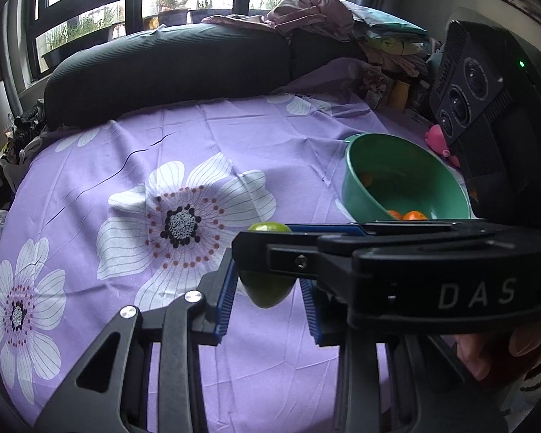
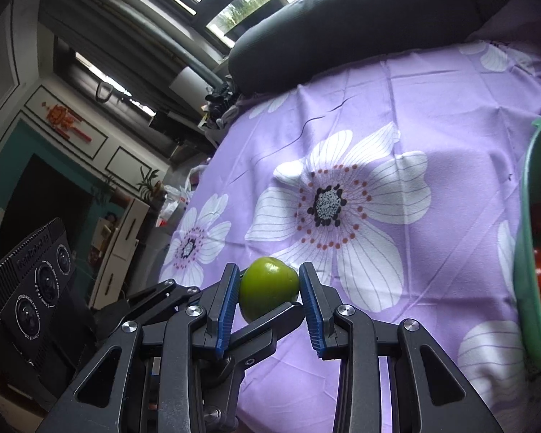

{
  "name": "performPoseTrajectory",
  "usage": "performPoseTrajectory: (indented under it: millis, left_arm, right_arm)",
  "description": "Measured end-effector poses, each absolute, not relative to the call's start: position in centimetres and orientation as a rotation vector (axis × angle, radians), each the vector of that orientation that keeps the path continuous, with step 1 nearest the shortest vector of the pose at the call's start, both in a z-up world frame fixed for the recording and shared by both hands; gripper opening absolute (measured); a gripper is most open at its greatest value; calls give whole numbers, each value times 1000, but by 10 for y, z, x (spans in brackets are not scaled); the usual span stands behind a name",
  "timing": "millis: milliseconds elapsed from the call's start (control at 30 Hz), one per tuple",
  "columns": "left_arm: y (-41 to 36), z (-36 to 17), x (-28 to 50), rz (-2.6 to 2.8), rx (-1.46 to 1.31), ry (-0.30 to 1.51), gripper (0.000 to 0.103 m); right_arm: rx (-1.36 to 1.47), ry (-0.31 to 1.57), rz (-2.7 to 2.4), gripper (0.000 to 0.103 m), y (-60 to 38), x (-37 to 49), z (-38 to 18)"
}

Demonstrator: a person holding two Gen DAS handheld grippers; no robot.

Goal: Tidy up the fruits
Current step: 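Carry the green fruit in the right gripper over the green bowl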

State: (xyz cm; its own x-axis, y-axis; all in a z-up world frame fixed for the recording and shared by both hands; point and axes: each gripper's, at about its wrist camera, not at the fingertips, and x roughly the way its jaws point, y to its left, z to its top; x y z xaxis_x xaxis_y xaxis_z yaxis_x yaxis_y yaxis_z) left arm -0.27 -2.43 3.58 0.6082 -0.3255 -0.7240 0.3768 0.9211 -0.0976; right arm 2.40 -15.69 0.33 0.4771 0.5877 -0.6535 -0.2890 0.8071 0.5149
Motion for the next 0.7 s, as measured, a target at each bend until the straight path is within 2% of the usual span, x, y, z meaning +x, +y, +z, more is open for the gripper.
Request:
performPoseTrajectory:
  millis: [700]
  left_arm:
    - [-179, 59, 25, -750, 167, 760, 33]
  right_arm:
    - [470, 717, 235, 36, -308, -18, 50]
